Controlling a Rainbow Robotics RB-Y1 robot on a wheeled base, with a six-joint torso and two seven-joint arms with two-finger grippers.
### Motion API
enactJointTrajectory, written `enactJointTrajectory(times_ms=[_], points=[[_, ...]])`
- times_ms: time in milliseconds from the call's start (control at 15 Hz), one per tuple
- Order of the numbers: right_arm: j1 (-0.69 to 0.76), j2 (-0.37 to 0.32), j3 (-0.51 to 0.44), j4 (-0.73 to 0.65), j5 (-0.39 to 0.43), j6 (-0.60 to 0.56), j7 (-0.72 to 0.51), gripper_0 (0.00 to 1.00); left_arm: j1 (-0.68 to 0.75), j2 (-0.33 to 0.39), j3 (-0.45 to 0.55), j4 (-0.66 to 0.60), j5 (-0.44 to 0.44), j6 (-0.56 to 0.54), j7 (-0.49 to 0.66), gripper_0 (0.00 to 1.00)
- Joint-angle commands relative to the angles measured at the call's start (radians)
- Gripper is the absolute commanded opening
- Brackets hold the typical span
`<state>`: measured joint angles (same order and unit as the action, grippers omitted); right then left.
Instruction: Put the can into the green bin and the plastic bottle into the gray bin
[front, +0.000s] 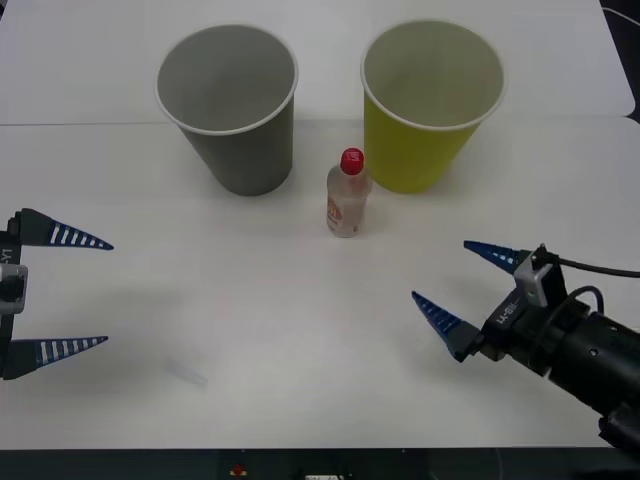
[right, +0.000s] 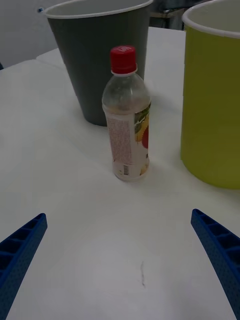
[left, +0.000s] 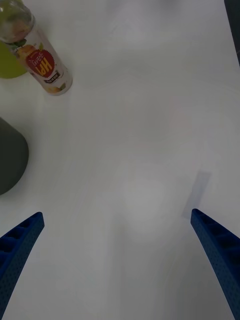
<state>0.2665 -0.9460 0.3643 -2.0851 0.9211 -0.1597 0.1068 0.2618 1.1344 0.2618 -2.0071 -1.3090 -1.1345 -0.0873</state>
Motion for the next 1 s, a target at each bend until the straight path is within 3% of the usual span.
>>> enactJointTrajectory(times_ms=[67, 200, 533, 1000], points=[[-0.032, 0.032, 0.107, -0.026, 0.021, 0.181, 0.013, 1.00, 0.000, 0.000, 0.000, 0.000, 0.000, 0.000, 0.000, 1.00], [-0.064, 0.072, 0.162, -0.024, 0.101, 0.272, -0.001, 1.00, 0.000, 0.000, 0.000, 0.000, 0.000, 0.000, 0.000, 1.00], [-0.167, 0.170, 0.329, 0.022, 0.194, 0.522, -0.022, 1.00, 0.000, 0.000, 0.000, 0.000, 0.000, 0.000, 0.000, 1.00], [-0.270, 0.329, 0.357, 0.192, 0.274, 0.534, -0.045, 1.00, 0.000, 0.000, 0.000, 0.000, 0.000, 0.000, 0.000, 1.00]])
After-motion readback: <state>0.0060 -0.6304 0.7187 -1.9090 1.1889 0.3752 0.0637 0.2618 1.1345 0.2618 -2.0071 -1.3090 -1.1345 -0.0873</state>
